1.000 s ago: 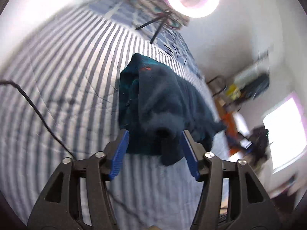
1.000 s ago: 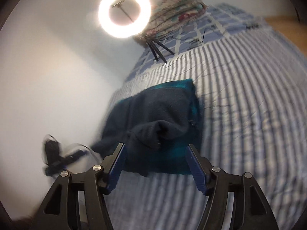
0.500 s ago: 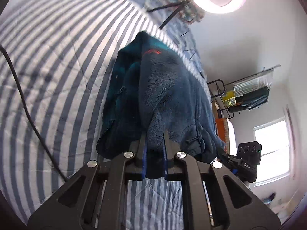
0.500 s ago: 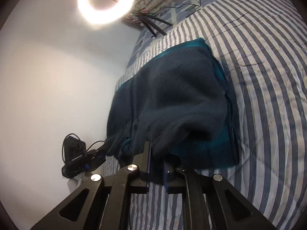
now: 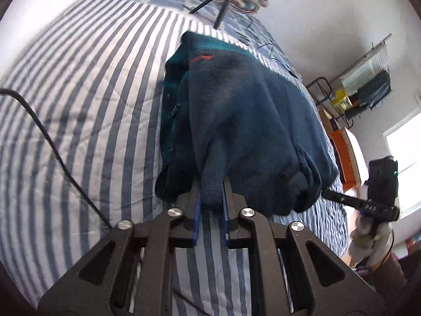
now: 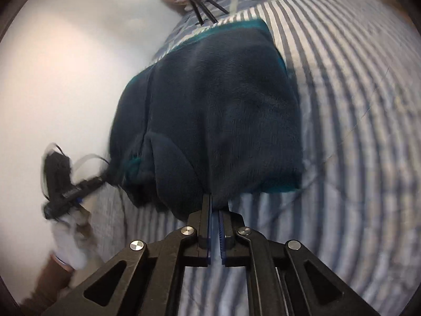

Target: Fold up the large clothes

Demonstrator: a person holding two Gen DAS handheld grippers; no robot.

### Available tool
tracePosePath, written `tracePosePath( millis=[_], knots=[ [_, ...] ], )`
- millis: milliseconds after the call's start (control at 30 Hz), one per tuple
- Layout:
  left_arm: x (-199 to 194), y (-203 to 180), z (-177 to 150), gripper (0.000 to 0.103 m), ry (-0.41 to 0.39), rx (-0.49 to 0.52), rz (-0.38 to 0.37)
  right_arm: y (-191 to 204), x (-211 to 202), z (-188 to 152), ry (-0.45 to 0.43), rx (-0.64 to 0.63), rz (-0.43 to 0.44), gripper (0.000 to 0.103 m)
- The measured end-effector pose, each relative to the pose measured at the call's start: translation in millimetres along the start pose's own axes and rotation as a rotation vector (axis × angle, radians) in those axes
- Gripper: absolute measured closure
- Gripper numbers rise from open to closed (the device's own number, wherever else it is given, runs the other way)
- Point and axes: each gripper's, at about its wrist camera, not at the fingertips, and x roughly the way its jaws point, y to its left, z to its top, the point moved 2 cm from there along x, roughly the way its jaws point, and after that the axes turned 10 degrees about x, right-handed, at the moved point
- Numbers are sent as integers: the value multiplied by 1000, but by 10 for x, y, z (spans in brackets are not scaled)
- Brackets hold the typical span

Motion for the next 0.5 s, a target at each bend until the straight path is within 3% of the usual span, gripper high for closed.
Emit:
tracePosePath(
  millis=[33,100,133,233,367,500],
  knots=[
    [-49,2,21,90,-2,-1,-23,58,-107,-21,-7,-36,-9,95],
    [-191,47,80,82,-25,-15,-41,175,-325,-52,-36,-99,-6,80],
    [-259,80,127,75,-41,-22,-41,242,-437,-44,-59,-123,6,79],
    [-383,209,337,74,-90,-63,-35,488,-604,83,-126,-205,21,75],
    [-408,128,802,74,-165,-31,0,846,-462,445,-232,-325,-28,74],
    [-185,-26,1269,74,-176,3,27,891,-233,902,-301,-315,-94,74]
  ],
)
